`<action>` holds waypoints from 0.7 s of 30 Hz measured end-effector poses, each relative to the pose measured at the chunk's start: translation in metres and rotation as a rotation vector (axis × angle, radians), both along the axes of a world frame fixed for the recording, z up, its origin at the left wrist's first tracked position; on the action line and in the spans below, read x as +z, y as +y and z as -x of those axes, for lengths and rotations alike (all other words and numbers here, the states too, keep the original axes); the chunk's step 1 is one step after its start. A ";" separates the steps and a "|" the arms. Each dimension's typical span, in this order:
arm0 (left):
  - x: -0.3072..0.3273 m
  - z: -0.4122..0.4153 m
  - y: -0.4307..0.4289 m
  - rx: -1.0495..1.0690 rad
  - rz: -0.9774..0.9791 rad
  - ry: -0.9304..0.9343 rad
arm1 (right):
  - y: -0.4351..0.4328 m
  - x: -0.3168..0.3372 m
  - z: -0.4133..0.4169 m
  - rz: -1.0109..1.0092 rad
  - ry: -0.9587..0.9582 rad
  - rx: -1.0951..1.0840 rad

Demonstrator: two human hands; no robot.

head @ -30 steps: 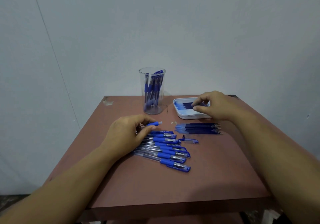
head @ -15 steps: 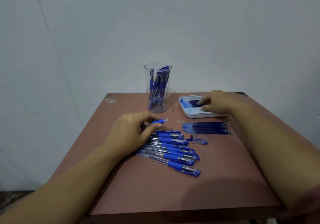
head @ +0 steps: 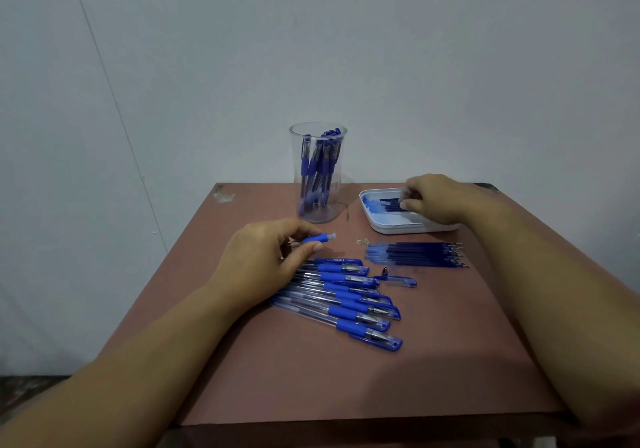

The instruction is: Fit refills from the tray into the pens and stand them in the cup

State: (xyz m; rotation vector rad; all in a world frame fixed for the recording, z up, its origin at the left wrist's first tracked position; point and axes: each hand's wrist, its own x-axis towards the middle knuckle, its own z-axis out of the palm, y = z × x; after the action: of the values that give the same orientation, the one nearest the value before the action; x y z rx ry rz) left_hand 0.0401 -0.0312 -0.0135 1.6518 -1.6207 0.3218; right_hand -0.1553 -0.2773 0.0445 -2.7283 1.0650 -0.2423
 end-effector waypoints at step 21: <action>0.026 0.004 -0.026 -0.106 -0.178 0.130 | 0.071 -0.022 0.031 -0.151 -0.598 0.267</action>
State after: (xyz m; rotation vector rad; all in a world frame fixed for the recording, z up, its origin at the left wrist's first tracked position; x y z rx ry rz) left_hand 0.0361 -0.0567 0.0126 1.6731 -1.6698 0.0162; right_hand -0.1862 -0.2067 0.0229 -2.3794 0.5251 -0.8274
